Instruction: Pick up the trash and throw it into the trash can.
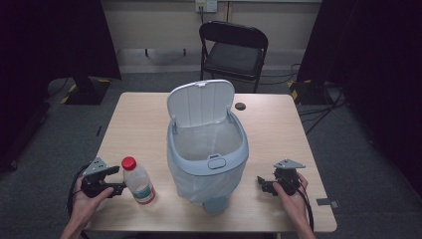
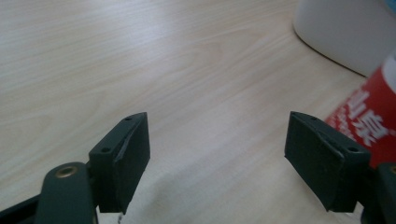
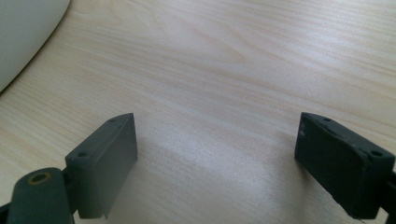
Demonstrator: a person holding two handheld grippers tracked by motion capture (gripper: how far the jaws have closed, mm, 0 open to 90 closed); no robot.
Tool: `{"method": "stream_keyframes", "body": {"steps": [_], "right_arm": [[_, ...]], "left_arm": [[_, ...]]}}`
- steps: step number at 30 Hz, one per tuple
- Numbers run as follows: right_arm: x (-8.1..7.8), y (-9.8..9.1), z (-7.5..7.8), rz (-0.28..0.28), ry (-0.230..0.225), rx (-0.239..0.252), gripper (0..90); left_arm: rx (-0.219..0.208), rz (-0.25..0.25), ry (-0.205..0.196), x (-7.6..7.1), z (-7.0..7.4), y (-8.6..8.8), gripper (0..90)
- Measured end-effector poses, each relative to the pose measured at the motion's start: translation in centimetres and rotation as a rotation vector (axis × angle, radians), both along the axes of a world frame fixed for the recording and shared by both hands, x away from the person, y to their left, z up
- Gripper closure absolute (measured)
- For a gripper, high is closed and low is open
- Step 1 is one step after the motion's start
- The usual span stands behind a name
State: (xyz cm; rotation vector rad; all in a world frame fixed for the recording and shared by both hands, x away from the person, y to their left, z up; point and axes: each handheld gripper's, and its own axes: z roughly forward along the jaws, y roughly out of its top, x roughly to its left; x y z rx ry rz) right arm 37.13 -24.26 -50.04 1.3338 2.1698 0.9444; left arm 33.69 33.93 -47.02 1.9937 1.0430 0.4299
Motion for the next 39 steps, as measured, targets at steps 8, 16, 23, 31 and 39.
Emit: {"method": "stream_keyframes", "body": {"steps": [8, 16, 23, 31, 39], "right_arm": [[0.0, 0.0, 0.0, 0.000, 0.000, 0.000, 11.7], [0.0, 0.0, 0.0, -0.001, 0.000, 0.001, 11.7], [0.0, 0.1, 0.0, -0.006, -0.003, -0.001, 11.6], [0.0, 0.1, 0.0, -0.009, -0.002, -0.001, 11.5], [0.0, 0.1, 0.0, -0.009, -0.002, -0.001, 11.5]], "left_arm": [[-0.066, -0.048, 0.039, -1.7, -0.2, 0.3, 18.8], [-0.034, -0.115, 0.043, -3.1, -0.3, 0.1, 19.6], [-0.073, -0.178, 0.037, -4.7, -0.4, -0.5, 17.4], [-0.118, -0.220, 0.035, -4.1, 0.1, -2.8, 15.7], [-0.096, -0.232, 0.020, -3.5, -0.1, -4.9, 15.7]]}}
